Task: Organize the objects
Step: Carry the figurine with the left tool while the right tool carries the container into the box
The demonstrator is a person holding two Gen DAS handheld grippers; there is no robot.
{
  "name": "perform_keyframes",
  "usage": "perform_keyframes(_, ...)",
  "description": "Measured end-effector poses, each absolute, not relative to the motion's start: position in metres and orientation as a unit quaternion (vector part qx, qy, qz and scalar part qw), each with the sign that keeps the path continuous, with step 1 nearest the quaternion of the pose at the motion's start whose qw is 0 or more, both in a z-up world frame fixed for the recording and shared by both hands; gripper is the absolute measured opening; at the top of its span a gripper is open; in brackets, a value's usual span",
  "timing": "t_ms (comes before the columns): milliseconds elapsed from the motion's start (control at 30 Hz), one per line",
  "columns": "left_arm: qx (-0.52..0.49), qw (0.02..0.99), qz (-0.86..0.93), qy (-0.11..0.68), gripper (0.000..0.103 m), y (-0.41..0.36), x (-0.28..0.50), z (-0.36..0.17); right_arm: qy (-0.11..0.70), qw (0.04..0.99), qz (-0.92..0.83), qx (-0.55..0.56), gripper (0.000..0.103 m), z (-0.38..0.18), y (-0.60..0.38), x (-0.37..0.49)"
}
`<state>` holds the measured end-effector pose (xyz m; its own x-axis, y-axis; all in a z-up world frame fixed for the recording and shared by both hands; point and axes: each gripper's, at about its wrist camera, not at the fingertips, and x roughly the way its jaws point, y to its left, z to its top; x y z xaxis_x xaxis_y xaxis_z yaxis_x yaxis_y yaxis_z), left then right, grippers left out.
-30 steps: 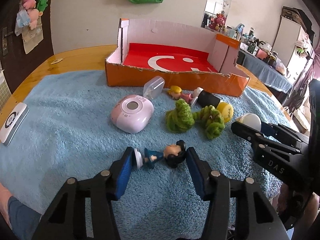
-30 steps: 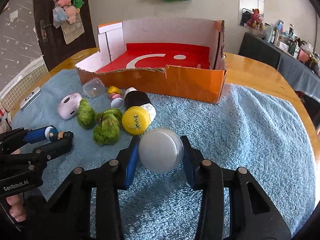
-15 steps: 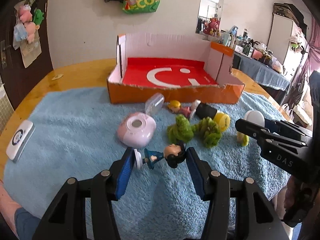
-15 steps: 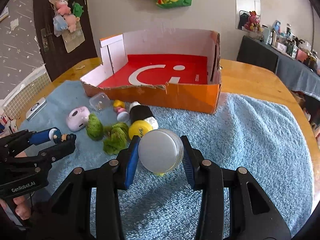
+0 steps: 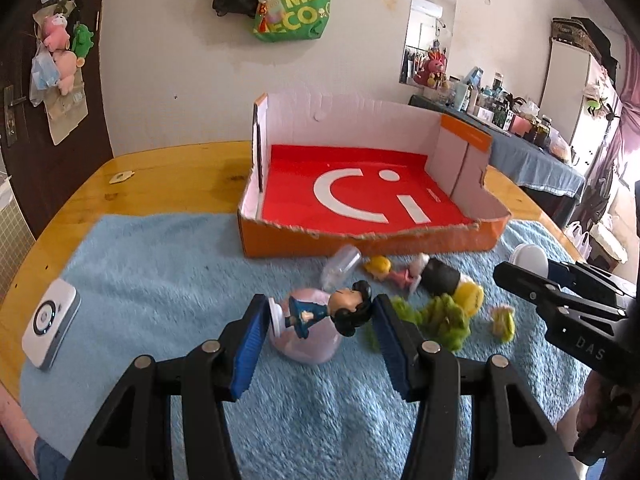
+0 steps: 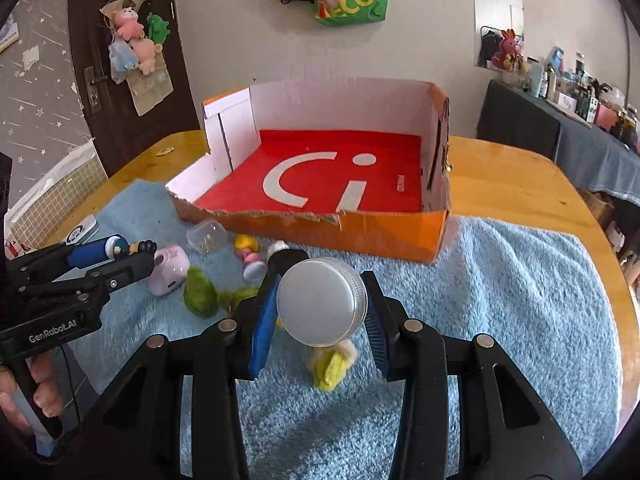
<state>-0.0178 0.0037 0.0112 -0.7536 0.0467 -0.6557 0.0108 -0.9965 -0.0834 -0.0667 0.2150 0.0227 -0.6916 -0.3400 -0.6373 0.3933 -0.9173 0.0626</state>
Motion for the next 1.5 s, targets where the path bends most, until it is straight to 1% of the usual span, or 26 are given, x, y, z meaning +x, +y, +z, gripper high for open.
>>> perform_keyframes(400,-0.342,0.009,0.939,-0.037,0.055,-0.006,-0.047,0.027,0.039,0.2,-0.922,0.33,0.038,0.039,0.208,-0.09)
perform_keyframes(1133,-0.328,0.025,0.944,-0.017,0.055,-0.007,-0.111,0.051,0.021,0.201,-0.917,0.343,0.038,0.051,0.206,-0.147)
perform_keyframes(1500,-0.341,0.031,0.939,-0.023,0.055,-0.009,-0.155,0.053,0.013,0.204,-0.905,0.374,0.038,0.047,0.198,-0.193)
